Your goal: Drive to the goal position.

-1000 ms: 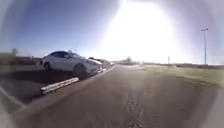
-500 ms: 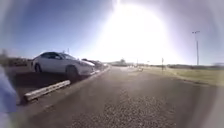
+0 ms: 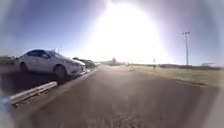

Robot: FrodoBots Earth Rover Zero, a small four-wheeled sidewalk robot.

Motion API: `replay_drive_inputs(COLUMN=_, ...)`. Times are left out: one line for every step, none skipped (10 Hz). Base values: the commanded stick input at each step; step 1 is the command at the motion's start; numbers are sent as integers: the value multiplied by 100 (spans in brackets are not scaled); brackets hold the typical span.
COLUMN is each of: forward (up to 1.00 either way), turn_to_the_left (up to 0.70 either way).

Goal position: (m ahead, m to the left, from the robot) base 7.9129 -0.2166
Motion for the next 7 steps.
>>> replay_drive_inputs(forward=70, turn_to_the_left=-14)
replay_drive_inputs(forward=70, turn_to_the_left=0)
replay_drive_inputs(forward=70, turn_to_the_left=0)
replay_drive_inputs(forward=70, turn_to_the_left=0)
replay_drive_inputs(forward=70, turn_to_the_left=0)
replay_drive_inputs(forward=70, turn_to_the_left=0)
replay_drive_inputs(forward=70, turn_to_the_left=0)
